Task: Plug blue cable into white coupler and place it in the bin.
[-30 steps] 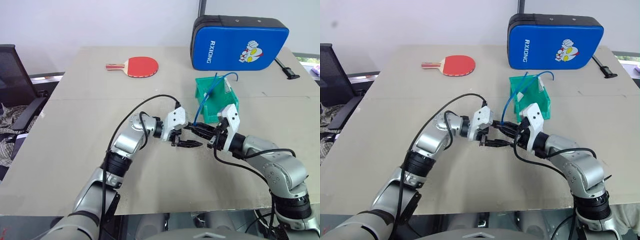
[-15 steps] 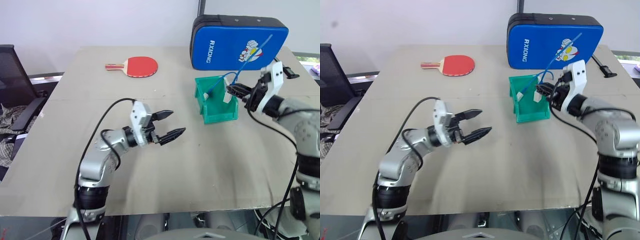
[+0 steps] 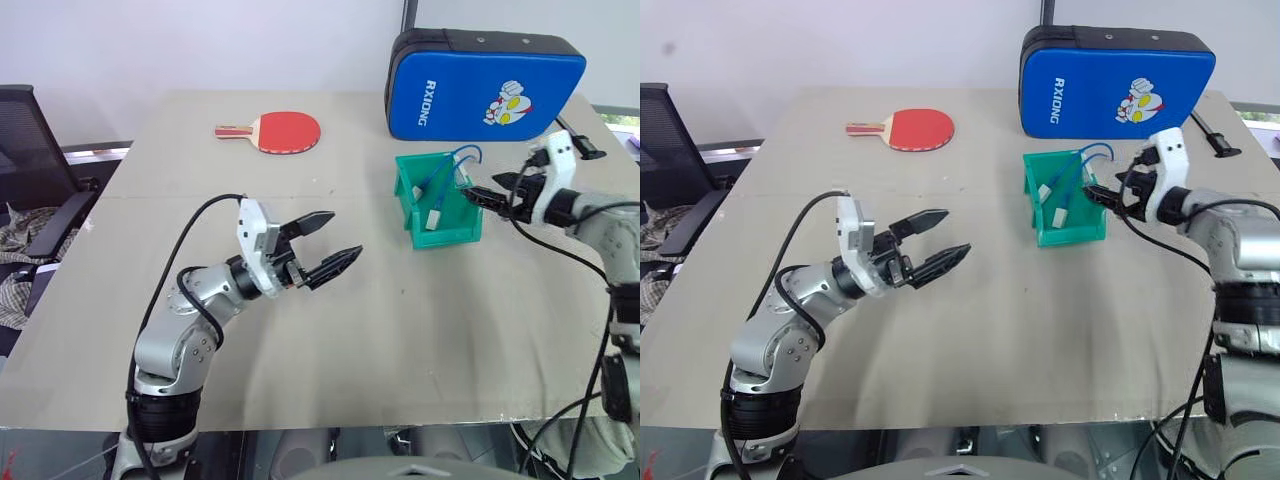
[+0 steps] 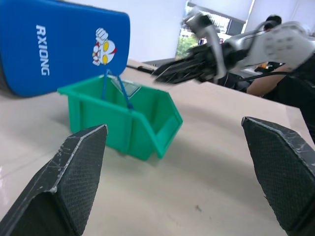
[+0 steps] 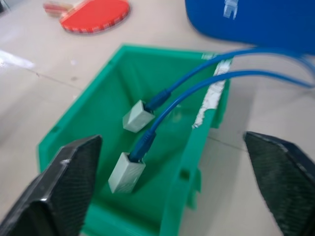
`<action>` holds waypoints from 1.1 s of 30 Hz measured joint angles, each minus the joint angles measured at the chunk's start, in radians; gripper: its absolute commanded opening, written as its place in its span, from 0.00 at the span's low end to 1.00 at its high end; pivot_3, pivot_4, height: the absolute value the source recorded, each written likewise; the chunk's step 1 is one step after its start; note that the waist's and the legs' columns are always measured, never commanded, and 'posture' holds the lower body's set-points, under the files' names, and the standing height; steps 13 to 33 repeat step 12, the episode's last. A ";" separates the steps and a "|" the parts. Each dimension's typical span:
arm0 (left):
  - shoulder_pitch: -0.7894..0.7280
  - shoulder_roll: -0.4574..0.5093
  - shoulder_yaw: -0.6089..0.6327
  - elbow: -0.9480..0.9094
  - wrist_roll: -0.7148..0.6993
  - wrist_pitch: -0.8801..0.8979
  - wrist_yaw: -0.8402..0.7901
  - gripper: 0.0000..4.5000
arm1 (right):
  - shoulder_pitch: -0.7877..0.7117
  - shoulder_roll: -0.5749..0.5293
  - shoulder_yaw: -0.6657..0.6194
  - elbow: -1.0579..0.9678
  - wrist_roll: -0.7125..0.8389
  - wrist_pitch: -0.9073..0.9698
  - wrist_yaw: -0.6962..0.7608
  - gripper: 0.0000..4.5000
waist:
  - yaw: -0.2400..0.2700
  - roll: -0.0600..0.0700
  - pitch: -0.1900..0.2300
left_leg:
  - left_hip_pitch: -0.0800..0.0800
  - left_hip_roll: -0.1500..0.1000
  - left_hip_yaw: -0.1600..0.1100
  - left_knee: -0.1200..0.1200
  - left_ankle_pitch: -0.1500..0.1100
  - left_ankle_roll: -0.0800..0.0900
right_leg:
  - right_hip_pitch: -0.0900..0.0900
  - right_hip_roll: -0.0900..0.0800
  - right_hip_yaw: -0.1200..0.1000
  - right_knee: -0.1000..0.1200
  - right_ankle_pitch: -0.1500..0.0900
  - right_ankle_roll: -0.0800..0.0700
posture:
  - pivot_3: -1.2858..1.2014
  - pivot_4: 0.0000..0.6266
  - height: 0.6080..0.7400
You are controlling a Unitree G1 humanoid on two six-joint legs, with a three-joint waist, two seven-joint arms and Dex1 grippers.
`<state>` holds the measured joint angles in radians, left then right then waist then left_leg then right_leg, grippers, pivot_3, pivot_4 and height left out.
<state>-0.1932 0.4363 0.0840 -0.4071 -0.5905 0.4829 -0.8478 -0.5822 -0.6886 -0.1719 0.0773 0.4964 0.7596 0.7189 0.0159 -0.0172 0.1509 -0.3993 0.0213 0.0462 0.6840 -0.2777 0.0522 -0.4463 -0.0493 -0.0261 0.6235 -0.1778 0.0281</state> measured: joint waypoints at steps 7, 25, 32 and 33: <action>0.088 0.093 0.023 0.033 0.013 -0.020 -0.027 1.00 | 0.519 -0.034 -0.253 -0.418 -0.004 -0.178 0.025 0.98 | -0.005 0.001 0.001 | 0.003 0.001 0.002 0.000 0.000 0.000 | 0.000 0.001 0.002 0.002 -0.005 0.001 | 0.52 0.24 0.93; 0.191 0.226 0.096 0.115 0.042 -0.040 -0.090 1.00 | 0.925 -0.029 -0.460 -0.568 -0.048 -0.286 0.120 0.98 | -0.001 0.001 0.001 | 0.005 0.002 0.000 0.000 0.000 0.000 | 0.001 0.001 0.000 0.002 -0.005 0.000 | 0.52 0.24 0.93; 0.191 0.226 0.096 0.115 0.042 -0.040 -0.090 1.00 | 0.925 -0.029 -0.460 -0.568 -0.048 -0.286 0.120 0.98 | -0.001 0.001 0.001 | 0.005 0.002 0.000 0.000 0.000 0.000 | 0.001 0.001 0.000 0.002 -0.005 0.000 | 0.52 0.24 0.93; 0.191 0.226 0.096 0.115 0.042 -0.040 -0.090 1.00 | 0.925 -0.029 -0.460 -0.568 -0.048 -0.286 0.120 0.98 | -0.001 0.001 0.001 | 0.005 0.002 0.000 0.000 0.000 0.000 | 0.001 0.001 0.000 0.002 -0.005 0.000 | 0.52 0.24 0.93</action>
